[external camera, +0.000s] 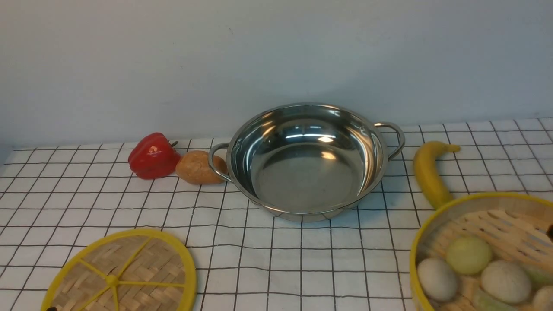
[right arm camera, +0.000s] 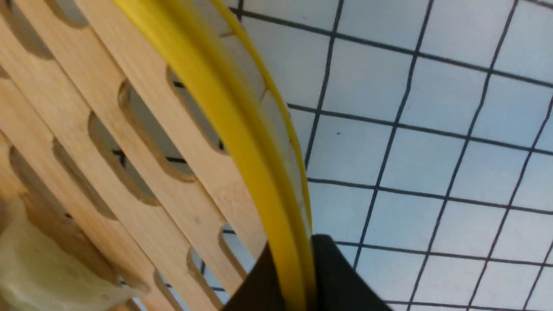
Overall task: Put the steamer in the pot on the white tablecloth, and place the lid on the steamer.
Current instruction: 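Place the bamboo steamer basket of food into the steel pot with the right gripper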
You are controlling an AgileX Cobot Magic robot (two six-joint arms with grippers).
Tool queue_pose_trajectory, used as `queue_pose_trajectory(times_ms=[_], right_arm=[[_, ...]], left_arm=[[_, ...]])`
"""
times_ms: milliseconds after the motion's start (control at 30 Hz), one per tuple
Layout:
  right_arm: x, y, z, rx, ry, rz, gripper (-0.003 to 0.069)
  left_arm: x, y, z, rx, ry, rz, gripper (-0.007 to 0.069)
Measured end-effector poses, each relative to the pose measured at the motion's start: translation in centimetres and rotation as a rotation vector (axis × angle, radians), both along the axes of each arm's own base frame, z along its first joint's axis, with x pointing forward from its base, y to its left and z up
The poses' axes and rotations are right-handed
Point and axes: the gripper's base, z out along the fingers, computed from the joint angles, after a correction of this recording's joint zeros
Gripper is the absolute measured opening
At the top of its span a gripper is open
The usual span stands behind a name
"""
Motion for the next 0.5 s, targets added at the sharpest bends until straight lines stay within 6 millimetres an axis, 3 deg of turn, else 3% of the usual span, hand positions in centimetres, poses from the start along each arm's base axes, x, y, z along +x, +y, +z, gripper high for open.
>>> queue_pose_trajectory(times_ms=[200, 500], right_arm=[[2.1, 1.4, 1.6, 0.147, -0.038, 0.046, 0.0059], [9.7, 3.7, 2.1, 0.194, -0.112, 0.110, 0.0059]], left_arm=[[0.0, 0.0, 0.0, 0.000, 0.000, 0.000, 0.0482], [0.0, 0.0, 0.0, 0.000, 0.000, 0.000, 0.0482]])
